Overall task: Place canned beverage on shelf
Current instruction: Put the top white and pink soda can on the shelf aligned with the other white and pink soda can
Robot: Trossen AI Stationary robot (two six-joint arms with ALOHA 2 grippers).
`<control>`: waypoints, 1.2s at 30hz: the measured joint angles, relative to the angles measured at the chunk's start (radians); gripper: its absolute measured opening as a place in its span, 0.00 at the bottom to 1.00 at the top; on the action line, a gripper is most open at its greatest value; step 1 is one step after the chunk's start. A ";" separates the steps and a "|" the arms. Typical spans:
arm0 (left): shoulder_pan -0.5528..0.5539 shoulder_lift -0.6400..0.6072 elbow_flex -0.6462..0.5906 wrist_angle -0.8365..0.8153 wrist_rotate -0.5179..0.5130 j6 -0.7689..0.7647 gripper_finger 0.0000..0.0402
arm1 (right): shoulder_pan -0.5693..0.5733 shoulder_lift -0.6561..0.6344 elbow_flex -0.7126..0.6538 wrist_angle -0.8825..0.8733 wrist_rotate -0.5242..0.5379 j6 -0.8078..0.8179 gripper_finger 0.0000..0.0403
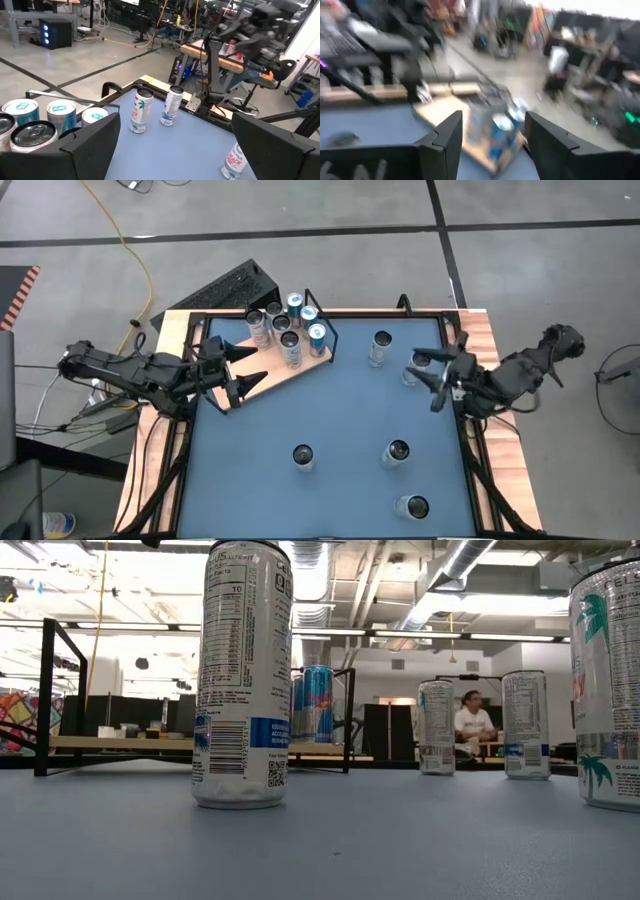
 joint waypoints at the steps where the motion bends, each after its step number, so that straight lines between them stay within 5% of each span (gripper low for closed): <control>1: 0.000 0.000 0.000 0.000 0.000 0.000 0.92 | -0.025 -0.001 0.019 -0.091 -0.015 0.069 0.50; 4: 0.000 0.000 0.000 0.000 -0.003 0.001 0.92 | -0.123 -0.003 0.057 -0.318 -0.115 0.252 0.50; 8: 0.000 0.000 0.000 0.000 -0.020 0.011 0.92 | -0.260 0.011 0.063 -0.382 -0.246 0.248 0.51; 18: 0.001 0.000 0.000 0.000 -0.025 0.044 0.92 | -0.537 0.117 0.063 -0.367 -0.300 0.094 0.61; 30: 0.001 0.000 0.000 -0.003 -0.024 0.045 0.92 | -0.762 0.312 0.063 -0.247 -0.601 0.033 0.68; 36: 0.001 0.000 0.000 -0.009 -0.001 0.043 0.92 | -0.836 0.410 0.063 -0.272 -0.657 0.011 0.68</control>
